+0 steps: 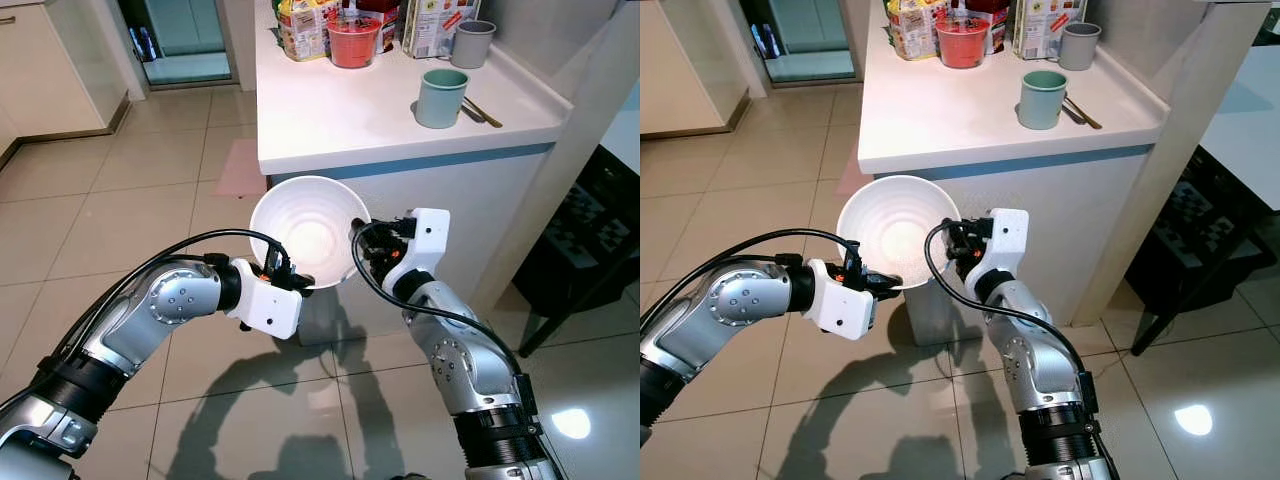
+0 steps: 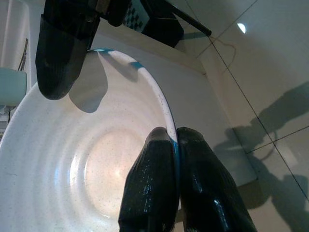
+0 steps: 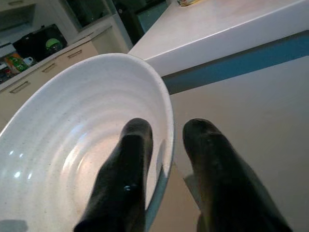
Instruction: Setting the table
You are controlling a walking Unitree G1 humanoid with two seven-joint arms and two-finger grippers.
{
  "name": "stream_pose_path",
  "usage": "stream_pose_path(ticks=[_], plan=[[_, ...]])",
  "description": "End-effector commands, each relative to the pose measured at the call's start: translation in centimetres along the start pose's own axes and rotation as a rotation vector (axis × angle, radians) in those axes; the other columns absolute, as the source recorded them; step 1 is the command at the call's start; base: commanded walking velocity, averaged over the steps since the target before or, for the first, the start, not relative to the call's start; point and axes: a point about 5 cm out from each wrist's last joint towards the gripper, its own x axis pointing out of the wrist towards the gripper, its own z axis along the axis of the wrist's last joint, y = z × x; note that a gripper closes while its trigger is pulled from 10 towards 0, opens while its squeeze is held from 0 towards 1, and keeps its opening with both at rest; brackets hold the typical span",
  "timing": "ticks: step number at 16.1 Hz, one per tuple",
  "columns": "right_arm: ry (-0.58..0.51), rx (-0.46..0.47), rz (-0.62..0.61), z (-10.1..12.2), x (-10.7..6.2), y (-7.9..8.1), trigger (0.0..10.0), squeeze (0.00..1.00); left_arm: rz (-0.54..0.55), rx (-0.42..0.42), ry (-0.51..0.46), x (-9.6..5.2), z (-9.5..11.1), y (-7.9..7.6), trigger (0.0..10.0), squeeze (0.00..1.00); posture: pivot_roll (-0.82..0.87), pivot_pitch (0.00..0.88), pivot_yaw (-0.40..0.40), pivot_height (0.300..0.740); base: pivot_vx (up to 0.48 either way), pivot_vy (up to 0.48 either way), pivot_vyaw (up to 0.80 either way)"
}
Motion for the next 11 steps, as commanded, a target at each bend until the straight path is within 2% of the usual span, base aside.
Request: stream_pose_path(ticks=[1, 7, 11], plan=[[0.054, -0.001, -0.031, -0.93, 0.00, -0.53, 10.0, 1.00, 0.094, 0.073, -0.057, -0.84, 1.22, 2.31, 0.0, 0.00, 0.17, 0.000, 0.078, 0.740, 0.000, 0.000, 0.00], [0.043, 0.041, -0.050, -0.75, 0.04, -0.90, 10.0, 1.00, 0.090, 0.077, -0.055, -0.88, 1.18, 2.38, 0.0, 0.00, 0.17, 0.000, 0.082, 0.740, 0.000, 0.000, 0.00], [0.034, 0.034, -0.042, -0.64, 0.12, -0.68, 10.0, 1.00, 0.090, 0.079, -0.058, -0.91, 1.22, 2.45, 0.0, 0.00, 0.17, 0.000, 0.082, 0.740, 0.000, 0.000, 0.00]])
